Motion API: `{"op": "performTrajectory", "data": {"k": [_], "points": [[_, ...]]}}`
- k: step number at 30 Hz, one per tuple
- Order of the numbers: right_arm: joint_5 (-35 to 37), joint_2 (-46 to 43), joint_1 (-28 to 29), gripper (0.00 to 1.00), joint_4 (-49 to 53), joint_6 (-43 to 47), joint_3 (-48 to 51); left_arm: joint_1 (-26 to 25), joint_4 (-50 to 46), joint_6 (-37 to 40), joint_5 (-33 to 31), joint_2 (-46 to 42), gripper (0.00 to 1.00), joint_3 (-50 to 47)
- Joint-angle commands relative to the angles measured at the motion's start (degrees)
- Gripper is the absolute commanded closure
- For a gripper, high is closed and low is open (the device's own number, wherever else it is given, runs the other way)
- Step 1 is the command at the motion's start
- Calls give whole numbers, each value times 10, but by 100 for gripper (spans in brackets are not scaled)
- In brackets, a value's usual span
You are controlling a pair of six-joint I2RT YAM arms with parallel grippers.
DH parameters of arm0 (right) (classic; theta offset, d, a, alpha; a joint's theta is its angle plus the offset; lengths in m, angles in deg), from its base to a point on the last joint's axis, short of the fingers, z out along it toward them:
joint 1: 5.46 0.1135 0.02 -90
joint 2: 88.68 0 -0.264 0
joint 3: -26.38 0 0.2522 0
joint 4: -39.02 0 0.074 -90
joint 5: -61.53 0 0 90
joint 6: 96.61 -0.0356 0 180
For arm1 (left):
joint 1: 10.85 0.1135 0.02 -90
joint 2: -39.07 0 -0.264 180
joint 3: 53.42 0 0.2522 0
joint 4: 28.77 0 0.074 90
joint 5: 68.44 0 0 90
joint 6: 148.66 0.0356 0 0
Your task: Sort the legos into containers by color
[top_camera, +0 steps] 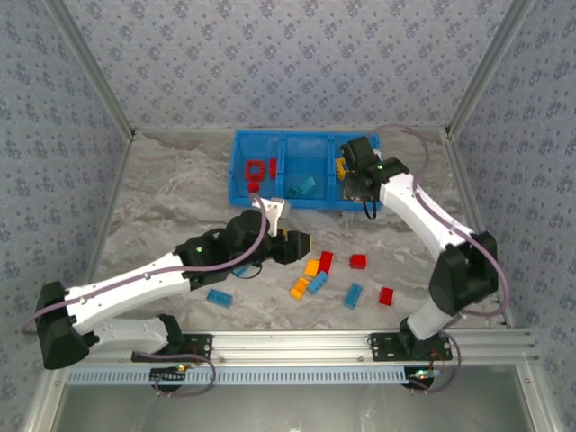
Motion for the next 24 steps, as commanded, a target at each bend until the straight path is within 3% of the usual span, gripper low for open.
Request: {"op": "performTrajectory", "data": {"k": [1, 10, 17, 24], "points": [[-81, 43, -31, 80, -55, 67, -30, -7, 48, 17, -29, 24, 41, 32], [-268, 158, -102, 76, -100, 95, -82, -24, 45, 25, -40, 44, 41, 40], [-313, 198, -122, 75, -118, 88, -89, -61, 36, 55, -79, 101, 41, 83], [-331, 223, -124, 71, -120, 77, -94, -73, 39, 63, -70, 151, 41, 117]]}}
